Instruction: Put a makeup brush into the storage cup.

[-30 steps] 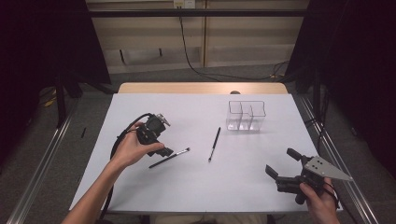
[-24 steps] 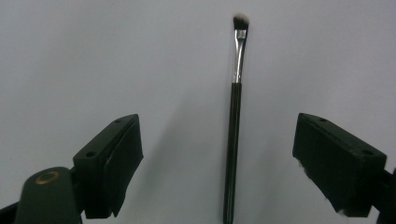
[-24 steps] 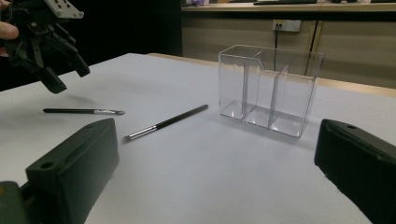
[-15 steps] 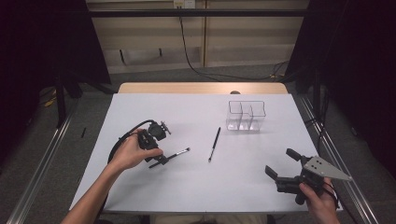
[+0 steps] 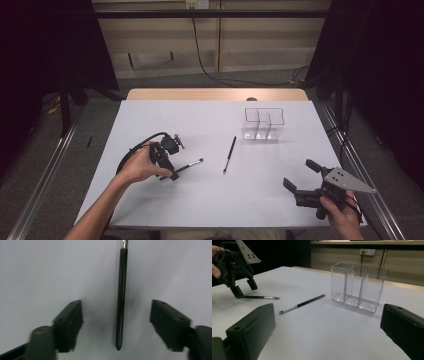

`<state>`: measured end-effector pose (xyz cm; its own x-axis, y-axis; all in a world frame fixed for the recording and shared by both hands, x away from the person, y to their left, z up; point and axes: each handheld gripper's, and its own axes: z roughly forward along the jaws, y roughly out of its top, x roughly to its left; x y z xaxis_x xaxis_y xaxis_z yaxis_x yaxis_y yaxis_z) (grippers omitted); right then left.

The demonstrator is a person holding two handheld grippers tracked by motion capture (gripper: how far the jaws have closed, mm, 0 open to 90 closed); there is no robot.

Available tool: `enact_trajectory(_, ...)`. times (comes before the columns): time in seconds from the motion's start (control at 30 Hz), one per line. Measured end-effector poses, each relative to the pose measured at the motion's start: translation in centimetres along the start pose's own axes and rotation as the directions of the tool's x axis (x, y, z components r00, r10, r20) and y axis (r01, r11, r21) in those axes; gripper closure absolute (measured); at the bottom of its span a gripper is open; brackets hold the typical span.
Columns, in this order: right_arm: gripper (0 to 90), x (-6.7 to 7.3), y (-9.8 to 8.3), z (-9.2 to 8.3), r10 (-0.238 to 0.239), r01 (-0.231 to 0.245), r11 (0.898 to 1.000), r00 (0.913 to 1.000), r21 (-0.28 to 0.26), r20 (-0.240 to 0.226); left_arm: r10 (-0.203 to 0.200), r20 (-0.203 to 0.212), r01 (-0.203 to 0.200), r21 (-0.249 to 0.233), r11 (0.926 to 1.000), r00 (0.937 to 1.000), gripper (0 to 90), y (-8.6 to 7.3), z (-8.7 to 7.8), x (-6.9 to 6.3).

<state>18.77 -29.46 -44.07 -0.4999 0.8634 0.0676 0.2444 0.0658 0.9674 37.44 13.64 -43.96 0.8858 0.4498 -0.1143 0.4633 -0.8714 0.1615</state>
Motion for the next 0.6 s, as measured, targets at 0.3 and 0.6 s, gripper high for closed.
enact_trajectory(0.3,0.0,0.1,0.0,0.1,-0.003,0.003,1.000,1.0000,0.003,-0.001,0.015,-0.049,-0.012,0.058,0.9982,0.9987,49.6,0.2,0.5,-0.7)
enact_trajectory(0.6,0.0,0.1,0.0,0.1,-0.006,0.006,1.000,1.0000,0.004,-0.003,0.034,-0.072,-0.027,0.105,0.9941,0.9968,66.6,0.8,0.7,-1.6)
